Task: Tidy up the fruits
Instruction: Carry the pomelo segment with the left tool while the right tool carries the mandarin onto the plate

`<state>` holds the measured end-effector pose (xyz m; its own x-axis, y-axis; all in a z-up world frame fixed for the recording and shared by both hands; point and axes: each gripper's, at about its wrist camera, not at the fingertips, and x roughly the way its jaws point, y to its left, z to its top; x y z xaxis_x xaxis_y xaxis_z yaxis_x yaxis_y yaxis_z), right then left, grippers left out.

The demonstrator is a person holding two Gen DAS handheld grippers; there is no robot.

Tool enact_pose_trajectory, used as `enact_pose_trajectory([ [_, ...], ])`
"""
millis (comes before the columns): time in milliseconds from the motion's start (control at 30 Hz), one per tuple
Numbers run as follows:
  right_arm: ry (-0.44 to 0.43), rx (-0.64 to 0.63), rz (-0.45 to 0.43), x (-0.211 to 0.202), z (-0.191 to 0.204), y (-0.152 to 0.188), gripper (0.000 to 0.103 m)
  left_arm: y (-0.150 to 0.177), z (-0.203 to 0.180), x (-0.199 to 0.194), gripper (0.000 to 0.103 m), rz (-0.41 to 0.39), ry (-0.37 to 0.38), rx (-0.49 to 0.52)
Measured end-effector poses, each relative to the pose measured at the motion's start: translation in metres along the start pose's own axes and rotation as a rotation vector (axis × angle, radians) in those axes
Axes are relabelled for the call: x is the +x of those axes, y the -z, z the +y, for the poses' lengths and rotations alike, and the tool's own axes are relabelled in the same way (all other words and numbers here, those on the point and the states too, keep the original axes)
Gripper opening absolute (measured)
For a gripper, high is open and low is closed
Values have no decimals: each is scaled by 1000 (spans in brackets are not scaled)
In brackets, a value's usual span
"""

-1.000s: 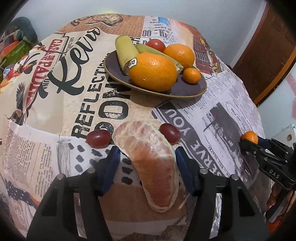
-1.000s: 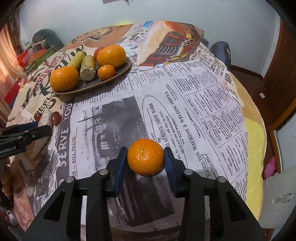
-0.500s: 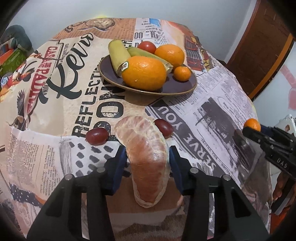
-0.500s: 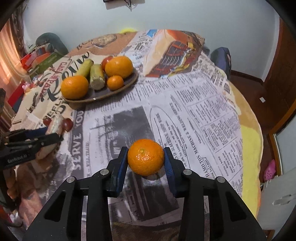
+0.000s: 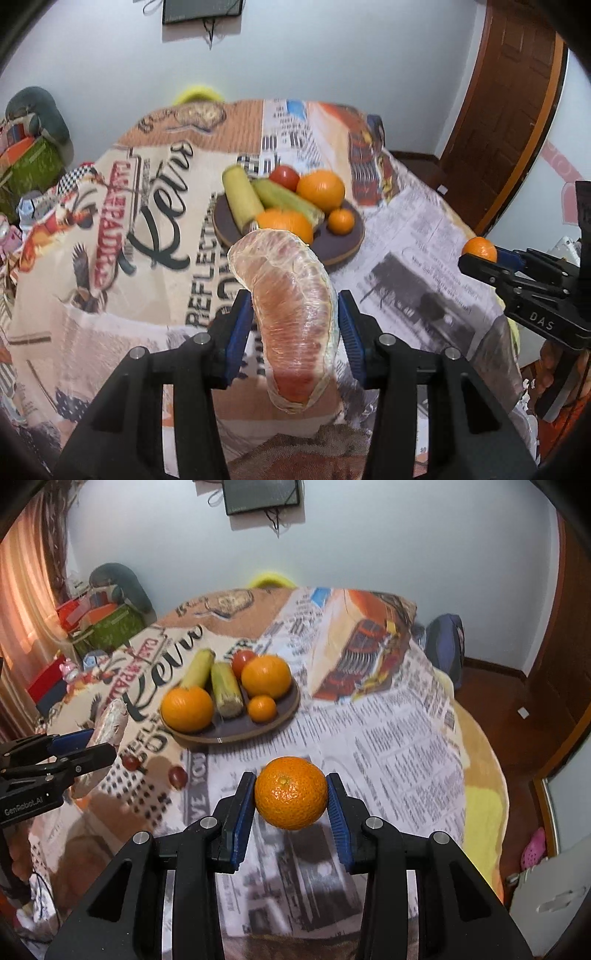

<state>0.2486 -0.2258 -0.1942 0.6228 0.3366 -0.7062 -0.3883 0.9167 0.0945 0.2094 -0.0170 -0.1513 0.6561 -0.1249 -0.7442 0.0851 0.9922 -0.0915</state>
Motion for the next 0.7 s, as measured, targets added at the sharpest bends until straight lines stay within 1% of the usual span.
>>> enact_pose_trajectory([
  [167, -17, -6, -40, -2, 7, -16, 35, -16, 3, -8, 46, -40, 5, 7],
  [333, -37, -14, -62, 4, 15, -31, 35, -32, 7, -5, 46, -64, 13, 5],
  [700, -74, -35, -64, 36, 26, -55, 35, -64, 14, 24, 46, -81, 21, 14],
])
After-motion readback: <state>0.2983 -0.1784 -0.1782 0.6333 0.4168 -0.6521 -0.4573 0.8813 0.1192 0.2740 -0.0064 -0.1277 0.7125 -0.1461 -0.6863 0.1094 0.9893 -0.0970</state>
